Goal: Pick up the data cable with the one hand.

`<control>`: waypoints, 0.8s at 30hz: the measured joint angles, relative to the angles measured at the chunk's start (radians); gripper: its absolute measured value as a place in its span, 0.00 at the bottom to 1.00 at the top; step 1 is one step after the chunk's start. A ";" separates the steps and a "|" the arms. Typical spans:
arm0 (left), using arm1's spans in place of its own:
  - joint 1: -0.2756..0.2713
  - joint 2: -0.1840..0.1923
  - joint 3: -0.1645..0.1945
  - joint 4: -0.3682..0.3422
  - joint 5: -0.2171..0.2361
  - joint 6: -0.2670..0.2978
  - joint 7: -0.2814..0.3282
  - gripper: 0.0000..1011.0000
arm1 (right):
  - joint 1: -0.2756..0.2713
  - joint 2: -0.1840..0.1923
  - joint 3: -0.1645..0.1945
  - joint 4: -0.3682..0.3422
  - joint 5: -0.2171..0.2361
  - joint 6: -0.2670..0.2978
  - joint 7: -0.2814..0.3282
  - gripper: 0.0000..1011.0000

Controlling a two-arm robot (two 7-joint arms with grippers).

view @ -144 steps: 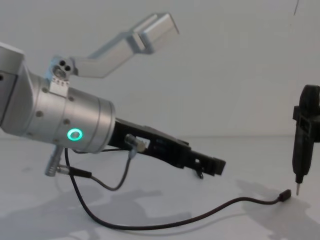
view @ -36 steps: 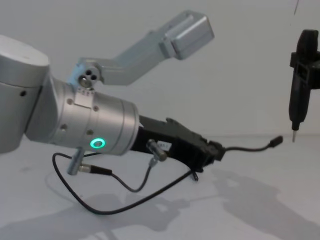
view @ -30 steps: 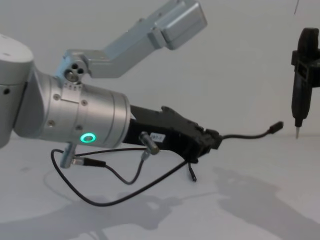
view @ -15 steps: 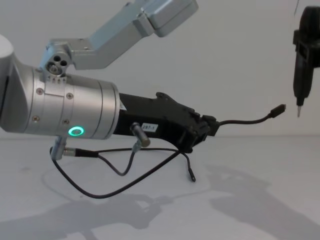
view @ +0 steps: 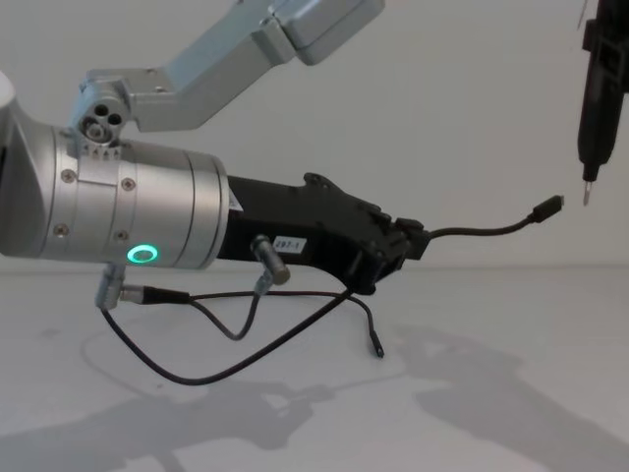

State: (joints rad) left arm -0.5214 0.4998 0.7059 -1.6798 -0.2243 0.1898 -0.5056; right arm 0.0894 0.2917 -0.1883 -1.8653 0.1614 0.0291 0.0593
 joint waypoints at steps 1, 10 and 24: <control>0.000 0.000 0.000 0.000 0.000 -0.001 0.000 0.03 | -0.001 -0.001 0.004 -0.004 0.007 0.005 0.005 0.28; 0.001 0.002 -0.001 -0.002 0.001 -0.006 0.000 0.03 | 0.000 -0.010 0.016 -0.011 0.014 0.010 0.011 0.28; 0.002 0.003 -0.002 -0.004 0.002 -0.009 0.000 0.03 | 0.008 -0.028 0.028 -0.006 0.008 0.002 0.008 0.28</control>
State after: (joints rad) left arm -0.5194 0.5030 0.7039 -1.6834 -0.2219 0.1813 -0.5056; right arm 0.0979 0.2635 -0.1599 -1.8718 0.1696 0.0309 0.0674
